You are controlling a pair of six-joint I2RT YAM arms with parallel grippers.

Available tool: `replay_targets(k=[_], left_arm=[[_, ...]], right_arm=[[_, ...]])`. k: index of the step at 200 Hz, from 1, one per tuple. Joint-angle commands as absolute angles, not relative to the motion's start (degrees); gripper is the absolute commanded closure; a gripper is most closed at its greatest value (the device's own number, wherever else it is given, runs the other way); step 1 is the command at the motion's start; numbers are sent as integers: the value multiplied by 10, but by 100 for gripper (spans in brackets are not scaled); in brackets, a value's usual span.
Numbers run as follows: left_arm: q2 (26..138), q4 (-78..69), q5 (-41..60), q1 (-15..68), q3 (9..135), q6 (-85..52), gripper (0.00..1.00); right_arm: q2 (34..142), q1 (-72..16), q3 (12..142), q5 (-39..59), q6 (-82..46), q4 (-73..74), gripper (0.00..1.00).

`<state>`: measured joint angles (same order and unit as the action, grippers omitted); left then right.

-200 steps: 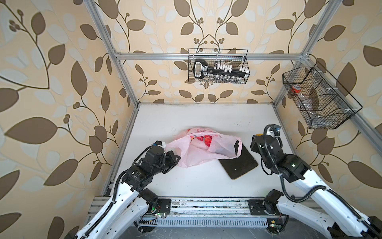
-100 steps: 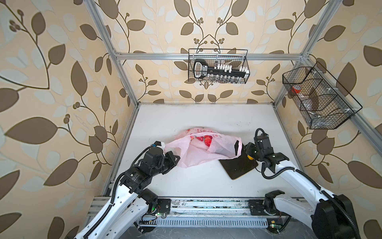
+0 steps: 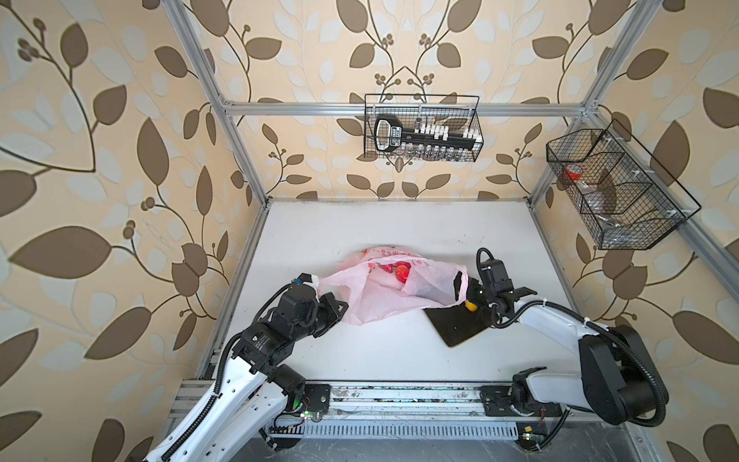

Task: Take the fake fruits out of the plastic bag
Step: 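Lower the yellow pear onto the dark mat and open the right gripper, then raise the right gripper off the mat and swing it toward the bag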

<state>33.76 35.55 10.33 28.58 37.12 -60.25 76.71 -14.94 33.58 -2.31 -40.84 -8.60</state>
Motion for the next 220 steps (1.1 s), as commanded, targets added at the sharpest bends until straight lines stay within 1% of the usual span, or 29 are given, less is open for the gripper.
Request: replay_targets(k=[1, 42, 59, 88, 112, 138, 168, 181, 200, 220], left_arm=[[336, 357, 104, 293, 370, -603, 100], [338, 355, 105, 292, 371, -601, 100], [338, 354, 104, 292, 372, -601, 100], [339, 352, 104, 293, 371, -601, 100], [343, 348, 105, 293, 371, -600, 100], [344, 345, 107, 293, 370, -599, 100], [340, 344, 108, 293, 367, -599, 100], [337, 343, 108, 293, 365, -599, 100], [335, 341, 110, 293, 363, -599, 100], [334, 339, 112, 293, 360, -599, 100]], right_arm=[[781, -154, 336, -22, -398, -69, 45], [784, -154, 335, -22, -390, -71, 30], [777, -154, 337, -25, -389, -77, 21], [746, -153, 343, -25, -385, -102, 14], [680, -151, 357, -37, -379, -147, 9], [581, -146, 388, -75, -368, -208, 10], [474, -146, 431, -94, -331, -254, 17], [454, -147, 464, -82, -310, -278, 21], [443, -150, 518, -43, -289, -299, 30], [455, -180, 565, 7, -294, -290, 38]])
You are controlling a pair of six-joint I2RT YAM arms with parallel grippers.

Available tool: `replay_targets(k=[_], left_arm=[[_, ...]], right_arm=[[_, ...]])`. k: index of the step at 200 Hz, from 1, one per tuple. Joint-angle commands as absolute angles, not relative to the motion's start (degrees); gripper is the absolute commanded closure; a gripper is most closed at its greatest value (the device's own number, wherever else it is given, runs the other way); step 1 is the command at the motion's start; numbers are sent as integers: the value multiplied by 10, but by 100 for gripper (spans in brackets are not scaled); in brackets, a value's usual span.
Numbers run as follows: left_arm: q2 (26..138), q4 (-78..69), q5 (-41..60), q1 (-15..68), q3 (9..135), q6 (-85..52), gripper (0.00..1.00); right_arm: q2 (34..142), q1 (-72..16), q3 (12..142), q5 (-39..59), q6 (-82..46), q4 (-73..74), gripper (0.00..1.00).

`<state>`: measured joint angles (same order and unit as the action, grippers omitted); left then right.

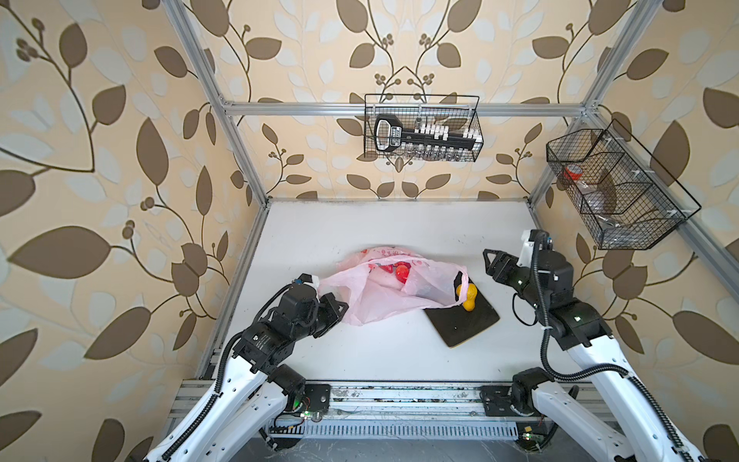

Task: Take the fake fruits out of the plastic bag
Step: 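Raise the right gripper off the mat and swing it toward the bag, then reach the right gripper into the bag toward the red apples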

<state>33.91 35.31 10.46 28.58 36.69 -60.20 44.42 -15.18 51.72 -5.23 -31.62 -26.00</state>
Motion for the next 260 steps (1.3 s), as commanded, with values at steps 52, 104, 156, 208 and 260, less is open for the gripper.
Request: replay_targets(k=[52, 104, 156, 208, 260], left_arm=[[335, 342, 114, 293, 364, -598, 100], [326, 358, 105, 293, 371, -596, 100], [303, 393, 94, 292, 377, -594, 100], [288, 415, 91, 292, 373, -600, 100], [286, 416, 91, 293, 366, -606, 100]], right_arm=[[607, -478, 641, -133, -284, -266, 50], [814, -540, 672, -183, -269, -251, 55], [962, -522, 688, -236, -253, -250, 58], [1023, -533, 672, -172, -229, -230, 43], [1036, -563, 633, -106, -236, -208, 30]])
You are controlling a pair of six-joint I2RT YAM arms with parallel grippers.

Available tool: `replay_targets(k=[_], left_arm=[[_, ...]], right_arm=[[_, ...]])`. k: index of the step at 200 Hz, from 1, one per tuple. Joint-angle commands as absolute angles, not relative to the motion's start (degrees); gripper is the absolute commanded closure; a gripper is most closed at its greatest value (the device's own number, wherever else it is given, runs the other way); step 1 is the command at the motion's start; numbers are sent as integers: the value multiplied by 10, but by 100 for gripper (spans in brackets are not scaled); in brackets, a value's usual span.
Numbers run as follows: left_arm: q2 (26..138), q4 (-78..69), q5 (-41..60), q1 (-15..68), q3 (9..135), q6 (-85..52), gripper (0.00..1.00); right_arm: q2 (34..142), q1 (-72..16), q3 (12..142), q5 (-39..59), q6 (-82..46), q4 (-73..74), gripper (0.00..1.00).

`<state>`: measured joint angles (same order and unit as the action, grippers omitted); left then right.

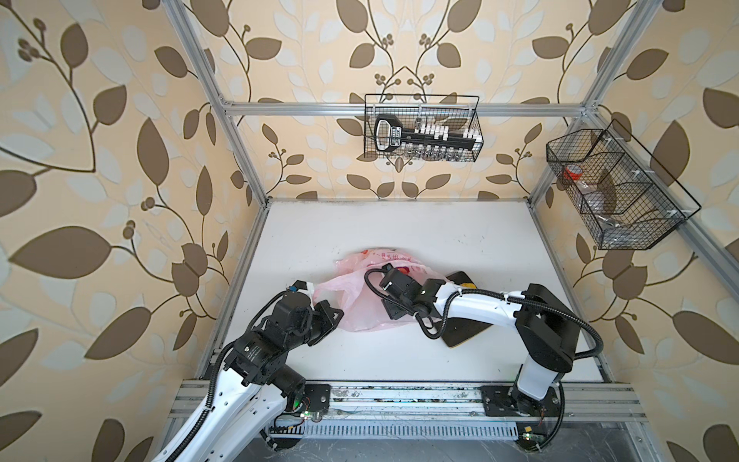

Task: Take the fake fruits out of the plastic bag
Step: 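Reach the right gripper into the bag toward the red apples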

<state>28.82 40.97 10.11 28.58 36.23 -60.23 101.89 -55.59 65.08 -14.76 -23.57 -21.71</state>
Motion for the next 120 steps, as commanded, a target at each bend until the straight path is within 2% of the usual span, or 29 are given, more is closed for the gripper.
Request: replay_targets(k=[1, 42, 69, 120], left_arm=[[286, 416, 91, 293, 366, -606, 100], [291, 413, 93, 293, 366, -603, 100], [294, 407, 97, 293, 364, -604, 100], [304, 396, 106, 292, 368, -606, 100]], right_arm=[[1036, -564, 633, -106, -236, -208, 30], [1011, -551, 671, -93, -230, -213, 29], [1000, -533, 686, -95, -243, -187, 33], [1040, -524, 681, -73, -350, -31, 43]])
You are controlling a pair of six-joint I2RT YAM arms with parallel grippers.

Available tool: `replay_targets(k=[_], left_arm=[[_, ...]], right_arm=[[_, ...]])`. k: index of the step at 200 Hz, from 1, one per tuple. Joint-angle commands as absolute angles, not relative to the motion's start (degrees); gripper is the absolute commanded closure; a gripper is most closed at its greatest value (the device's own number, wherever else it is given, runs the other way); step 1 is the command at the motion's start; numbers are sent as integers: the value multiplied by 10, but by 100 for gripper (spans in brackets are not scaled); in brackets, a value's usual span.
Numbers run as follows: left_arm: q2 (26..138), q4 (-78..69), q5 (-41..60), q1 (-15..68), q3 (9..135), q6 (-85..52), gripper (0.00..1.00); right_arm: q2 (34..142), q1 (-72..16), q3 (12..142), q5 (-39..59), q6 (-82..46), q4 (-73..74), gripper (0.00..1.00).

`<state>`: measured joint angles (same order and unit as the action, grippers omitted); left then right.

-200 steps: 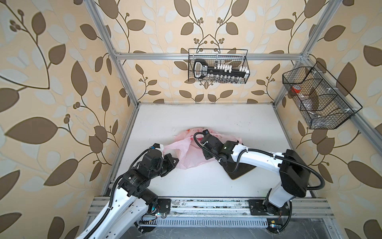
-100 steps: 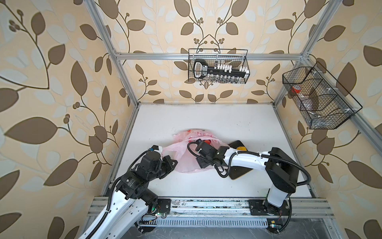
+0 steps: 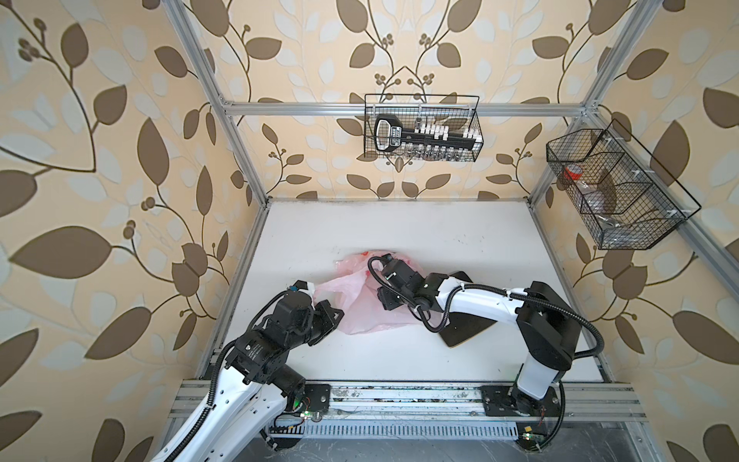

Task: Take the fake fruits out of the plastic bag
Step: 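Reach the right gripper into the bag toward the red apples, then grasp a red fake apple by its stem end and lift it out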

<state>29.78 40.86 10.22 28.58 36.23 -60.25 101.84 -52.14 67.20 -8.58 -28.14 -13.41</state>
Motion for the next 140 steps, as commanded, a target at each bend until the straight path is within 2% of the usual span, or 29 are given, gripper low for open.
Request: replay_targets(k=[1, 68, 140], left_arm=[[304, 395, 107, 292, 369, -606, 100], [328, 384, 123, 293, 402, -595, 100], [350, 353, 171, 293, 418, -592, 100]], right_arm=[[1041, -524, 682, -74, -351, -28, 43], [1161, -519, 739, -139, -461, 90, 46], [1272, -514, 826, -180, -480, 88, 42]])
